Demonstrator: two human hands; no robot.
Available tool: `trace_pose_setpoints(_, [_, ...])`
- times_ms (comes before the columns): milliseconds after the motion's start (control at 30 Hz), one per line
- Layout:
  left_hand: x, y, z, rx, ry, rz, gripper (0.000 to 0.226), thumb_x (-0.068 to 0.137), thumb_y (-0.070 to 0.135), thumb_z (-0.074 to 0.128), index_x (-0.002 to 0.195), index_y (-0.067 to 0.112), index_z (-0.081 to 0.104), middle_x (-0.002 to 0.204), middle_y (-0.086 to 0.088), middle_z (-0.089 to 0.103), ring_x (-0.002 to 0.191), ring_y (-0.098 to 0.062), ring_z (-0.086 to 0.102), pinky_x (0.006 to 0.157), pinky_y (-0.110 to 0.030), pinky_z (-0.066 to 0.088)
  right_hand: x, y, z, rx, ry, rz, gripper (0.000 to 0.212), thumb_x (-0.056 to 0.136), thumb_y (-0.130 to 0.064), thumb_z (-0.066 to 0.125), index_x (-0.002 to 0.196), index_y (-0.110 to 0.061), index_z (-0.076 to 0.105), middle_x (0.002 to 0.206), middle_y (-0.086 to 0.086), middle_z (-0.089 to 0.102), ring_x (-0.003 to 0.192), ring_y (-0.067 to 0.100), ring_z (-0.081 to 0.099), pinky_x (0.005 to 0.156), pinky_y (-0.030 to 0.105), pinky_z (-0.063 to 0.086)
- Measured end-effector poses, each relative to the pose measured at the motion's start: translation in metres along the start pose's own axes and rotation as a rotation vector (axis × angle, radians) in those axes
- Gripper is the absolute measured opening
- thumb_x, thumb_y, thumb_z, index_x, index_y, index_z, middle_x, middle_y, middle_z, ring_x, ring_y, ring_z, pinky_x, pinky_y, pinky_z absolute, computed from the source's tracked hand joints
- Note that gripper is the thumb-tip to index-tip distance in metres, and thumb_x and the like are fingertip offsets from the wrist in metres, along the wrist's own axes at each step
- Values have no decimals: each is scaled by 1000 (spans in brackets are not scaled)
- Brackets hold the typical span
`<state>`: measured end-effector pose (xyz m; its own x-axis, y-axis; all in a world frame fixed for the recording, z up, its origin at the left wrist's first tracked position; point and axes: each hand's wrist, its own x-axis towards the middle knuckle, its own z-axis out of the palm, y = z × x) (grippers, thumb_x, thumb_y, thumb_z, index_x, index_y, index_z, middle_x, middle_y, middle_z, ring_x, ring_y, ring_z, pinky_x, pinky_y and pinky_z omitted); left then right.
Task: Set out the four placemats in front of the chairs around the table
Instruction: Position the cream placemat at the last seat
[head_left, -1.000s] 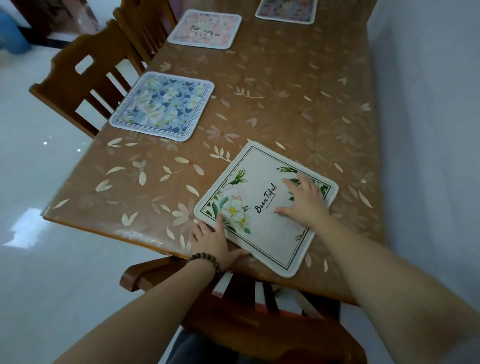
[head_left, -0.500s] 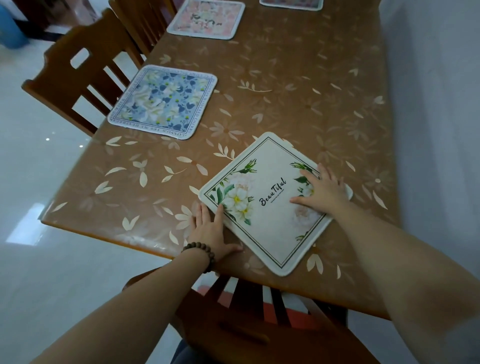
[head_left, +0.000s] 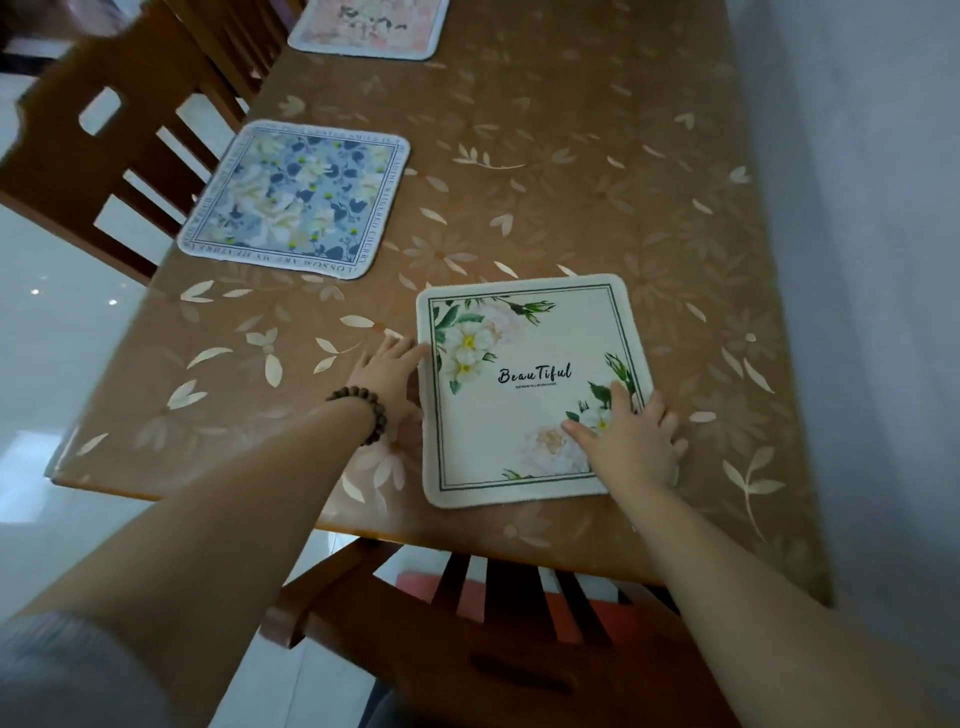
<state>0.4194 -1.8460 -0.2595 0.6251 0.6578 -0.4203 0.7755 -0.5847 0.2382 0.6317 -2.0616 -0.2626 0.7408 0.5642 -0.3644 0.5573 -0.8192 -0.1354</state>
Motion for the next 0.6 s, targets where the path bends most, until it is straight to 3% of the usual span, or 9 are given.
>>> trace_pose_setpoints(100, [1,-2,3,-23,33,-11,83,80,19,70,148,20,22,158,-3,16,145,-20,6,117,-47,10,-23,-3,8,29,34,60,83,75,-78,44,141,-32,25,149,17,22,130,39,25,99,53,30])
trace_pose_setpoints(200, [-13,1,11,-206,192,4,63,84,9,59,142,16,36,152,-6,30,140,-25,24,114,-43,23,-35,3,11,45,39,40,76,80,-67,50,142,-30,27,150,16,21,131,39,23,102,51,29])
trace_pose_setpoints(300, [-36,9,24,-363,265,32,60,85,18,58,142,15,37,150,-3,33,133,-24,37,109,-37,33,-36,20,7,132,23,-2,74,81,-57,59,143,-29,30,151,13,23,133,37,23,103,50,31])
trace_pose_setpoints(433, [-60,17,44,-357,83,16,85,81,39,64,149,21,16,157,-2,13,142,-22,20,113,-46,26,-43,40,3,230,-30,-48,87,77,-58,64,147,-28,23,154,11,20,137,36,17,106,50,30])
trace_pose_setpoints(600, [-71,26,53,-320,25,-12,95,77,49,66,149,26,9,157,-4,4,143,-22,4,114,-47,22,-51,34,4,192,-74,-70,100,69,-67,66,148,-30,18,155,10,18,138,35,15,108,50,28])
